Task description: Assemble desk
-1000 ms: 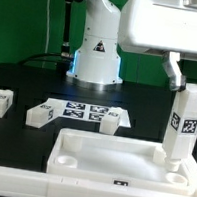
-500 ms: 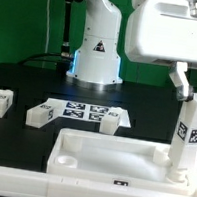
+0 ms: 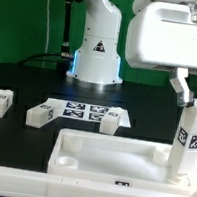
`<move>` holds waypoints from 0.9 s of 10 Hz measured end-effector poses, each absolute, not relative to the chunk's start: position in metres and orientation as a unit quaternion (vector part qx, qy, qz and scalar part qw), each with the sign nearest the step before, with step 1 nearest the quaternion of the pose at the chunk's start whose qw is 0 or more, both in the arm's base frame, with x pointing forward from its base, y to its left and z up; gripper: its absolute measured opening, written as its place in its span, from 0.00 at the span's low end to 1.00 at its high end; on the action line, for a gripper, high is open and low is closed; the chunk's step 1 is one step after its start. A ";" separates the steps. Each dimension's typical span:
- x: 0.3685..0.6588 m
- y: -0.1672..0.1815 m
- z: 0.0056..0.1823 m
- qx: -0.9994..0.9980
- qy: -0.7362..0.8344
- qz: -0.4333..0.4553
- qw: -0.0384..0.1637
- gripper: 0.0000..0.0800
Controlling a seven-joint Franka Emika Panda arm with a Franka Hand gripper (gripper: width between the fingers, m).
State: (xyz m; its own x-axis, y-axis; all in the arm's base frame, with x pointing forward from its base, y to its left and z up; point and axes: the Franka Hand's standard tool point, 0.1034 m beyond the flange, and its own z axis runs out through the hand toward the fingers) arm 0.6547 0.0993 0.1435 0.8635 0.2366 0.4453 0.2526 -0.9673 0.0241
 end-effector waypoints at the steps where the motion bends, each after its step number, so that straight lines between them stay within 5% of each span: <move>1: 0.654 0.099 0.142 -0.965 -0.126 -0.227 0.017 0.36; 9: 0.653 0.102 0.138 -0.955 -0.126 -0.269 0.015 0.36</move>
Offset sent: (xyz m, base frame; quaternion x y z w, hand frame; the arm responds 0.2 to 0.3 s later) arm -0.0086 0.0043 -0.0135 0.0016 0.0147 -0.0011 0.9999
